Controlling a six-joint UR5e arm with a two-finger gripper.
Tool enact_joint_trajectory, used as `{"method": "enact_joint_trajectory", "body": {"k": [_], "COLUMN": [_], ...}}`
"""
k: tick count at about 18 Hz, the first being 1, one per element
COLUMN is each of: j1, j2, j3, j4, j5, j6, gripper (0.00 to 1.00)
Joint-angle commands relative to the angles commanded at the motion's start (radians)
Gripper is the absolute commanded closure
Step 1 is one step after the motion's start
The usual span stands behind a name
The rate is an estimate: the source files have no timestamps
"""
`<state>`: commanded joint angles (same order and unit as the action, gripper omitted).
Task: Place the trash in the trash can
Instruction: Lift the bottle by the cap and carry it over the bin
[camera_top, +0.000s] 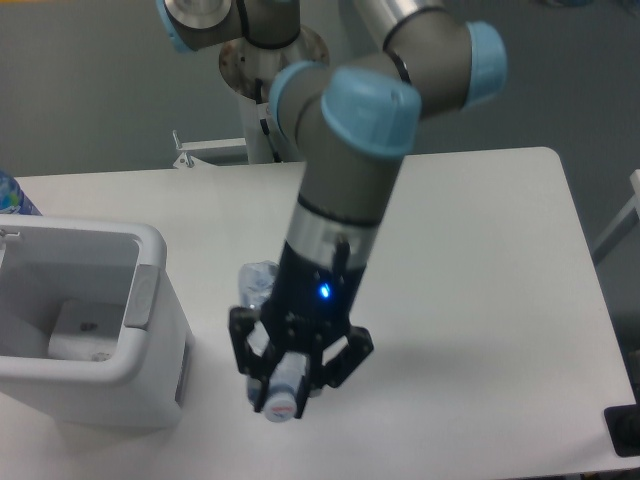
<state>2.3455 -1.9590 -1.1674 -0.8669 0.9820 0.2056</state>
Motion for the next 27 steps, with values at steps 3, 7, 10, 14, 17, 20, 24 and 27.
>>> {"method": "enact_joint_trajectory", "body": {"k": [3, 7, 10, 14, 17, 20, 24, 27], "j1": [-0.014, -0.021, -0.023, -0.063, -0.095, -0.138, -0.164, -0.181], "j2": [0.031, 0.071, 0.095, 0.106, 0.103, 0.095, 0.088, 0.063], "j3": [0.002, 0.017, 0.025, 0.028, 0.028, 0.028, 0.040, 0.040], "j4": [0.012, 0.020, 0.020, 0.067, 0.107, 0.118, 0.144, 0.149], "j5": [-0.028, -0.031, -0.095, -0.132, -0.134, -0.134, -0.134, -0.134], "j6": [0.002, 0.000, -0.002, -0.060, -0.077, -0.075, -0.075, -0.075], "gripper": [0.98, 0.98, 0.98, 0.97, 0.97, 0.97, 0.97, 0.97]}}
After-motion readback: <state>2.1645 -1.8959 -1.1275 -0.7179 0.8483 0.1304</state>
